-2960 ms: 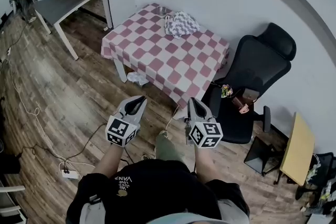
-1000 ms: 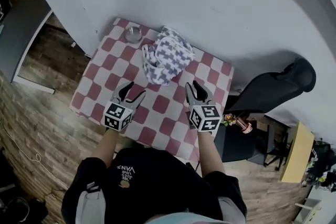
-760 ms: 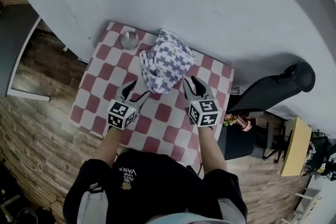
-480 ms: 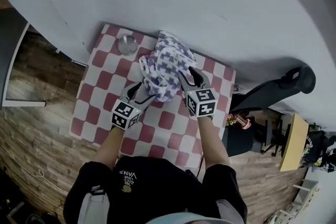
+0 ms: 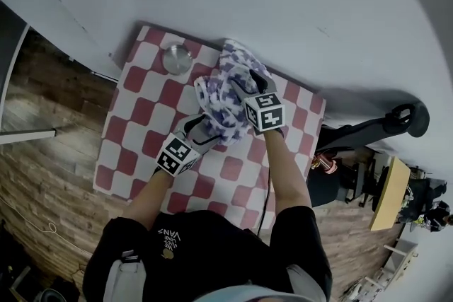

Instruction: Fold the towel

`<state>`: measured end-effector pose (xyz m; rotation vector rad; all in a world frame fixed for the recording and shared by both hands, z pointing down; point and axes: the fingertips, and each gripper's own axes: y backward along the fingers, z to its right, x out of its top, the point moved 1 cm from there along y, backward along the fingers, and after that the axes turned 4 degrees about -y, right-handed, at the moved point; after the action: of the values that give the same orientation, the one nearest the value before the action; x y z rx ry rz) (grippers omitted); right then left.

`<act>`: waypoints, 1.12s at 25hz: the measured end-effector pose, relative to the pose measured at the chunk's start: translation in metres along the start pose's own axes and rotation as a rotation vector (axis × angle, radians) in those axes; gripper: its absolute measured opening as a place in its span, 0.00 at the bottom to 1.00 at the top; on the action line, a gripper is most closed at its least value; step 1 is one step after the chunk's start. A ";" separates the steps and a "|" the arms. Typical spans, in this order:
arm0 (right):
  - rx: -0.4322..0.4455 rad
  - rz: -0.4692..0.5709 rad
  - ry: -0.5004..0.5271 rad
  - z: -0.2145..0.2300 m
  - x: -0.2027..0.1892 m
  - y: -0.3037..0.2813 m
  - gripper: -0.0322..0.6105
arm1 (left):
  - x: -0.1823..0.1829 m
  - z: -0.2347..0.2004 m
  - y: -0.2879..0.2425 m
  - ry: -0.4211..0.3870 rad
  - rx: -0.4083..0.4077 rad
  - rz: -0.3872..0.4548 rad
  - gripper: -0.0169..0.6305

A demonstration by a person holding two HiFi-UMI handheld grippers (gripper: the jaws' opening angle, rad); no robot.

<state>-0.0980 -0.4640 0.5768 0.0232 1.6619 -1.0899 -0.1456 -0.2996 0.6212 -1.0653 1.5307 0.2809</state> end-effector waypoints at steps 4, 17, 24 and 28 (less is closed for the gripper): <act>0.015 -0.059 0.031 0.000 -0.012 -0.018 0.43 | -0.001 0.003 -0.006 -0.048 -0.011 -0.029 0.50; -0.020 0.112 -0.022 0.005 0.000 0.043 0.08 | 0.009 0.016 0.004 -0.092 0.084 -0.042 0.11; -0.115 0.319 -0.175 0.043 0.004 0.160 0.08 | 0.072 0.041 0.045 -0.194 0.201 0.126 0.11; -0.149 0.418 -0.216 0.052 -0.008 0.234 0.08 | 0.103 0.079 0.059 -0.331 0.226 0.154 0.11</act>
<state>0.0647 -0.3591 0.4359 0.1448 1.4550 -0.6284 -0.1262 -0.2591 0.4852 -0.6859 1.3111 0.3625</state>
